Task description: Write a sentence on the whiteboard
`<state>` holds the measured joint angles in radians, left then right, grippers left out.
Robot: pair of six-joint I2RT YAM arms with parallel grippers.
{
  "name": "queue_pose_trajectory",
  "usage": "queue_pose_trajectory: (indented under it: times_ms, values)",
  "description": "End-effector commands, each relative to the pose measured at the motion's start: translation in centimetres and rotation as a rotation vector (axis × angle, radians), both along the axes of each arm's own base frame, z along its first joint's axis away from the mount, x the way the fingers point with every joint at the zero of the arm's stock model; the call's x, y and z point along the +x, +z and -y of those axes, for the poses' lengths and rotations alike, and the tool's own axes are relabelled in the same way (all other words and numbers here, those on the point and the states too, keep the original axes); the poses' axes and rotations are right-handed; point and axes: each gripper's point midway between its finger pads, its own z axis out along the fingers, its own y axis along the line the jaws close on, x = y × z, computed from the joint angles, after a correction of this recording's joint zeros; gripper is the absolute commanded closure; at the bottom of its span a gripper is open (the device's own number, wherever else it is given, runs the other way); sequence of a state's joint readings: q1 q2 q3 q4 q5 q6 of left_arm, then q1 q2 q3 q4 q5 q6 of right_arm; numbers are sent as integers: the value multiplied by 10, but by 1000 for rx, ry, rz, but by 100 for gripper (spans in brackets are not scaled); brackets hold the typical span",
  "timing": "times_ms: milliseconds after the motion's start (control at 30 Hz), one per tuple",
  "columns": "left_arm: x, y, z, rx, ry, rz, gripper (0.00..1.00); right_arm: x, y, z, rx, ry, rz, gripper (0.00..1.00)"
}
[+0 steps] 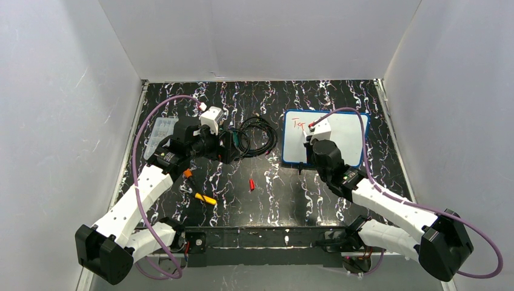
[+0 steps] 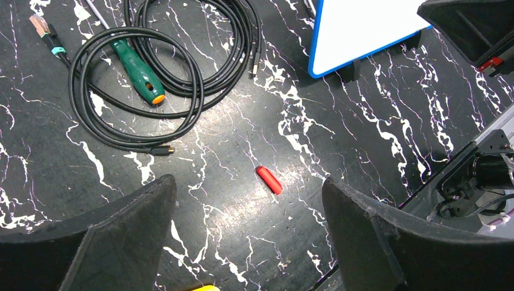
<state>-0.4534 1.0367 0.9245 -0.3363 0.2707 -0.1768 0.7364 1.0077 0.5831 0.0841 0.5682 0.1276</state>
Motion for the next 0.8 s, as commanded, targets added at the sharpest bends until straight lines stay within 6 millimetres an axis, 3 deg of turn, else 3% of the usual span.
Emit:
queue_pose_trajectory:
  times_ms: [0,400,767]
  values:
    - [-3,8,0,-23,-9,24,12,-3,1,3,14,-15,3,99]
    - [-3,7,1,-24,-11,21,12,14,42,7,40,-79,124,99]
    - [-3,7,1,-27,-12,18,12,29,60,3,1,-93,181,99]
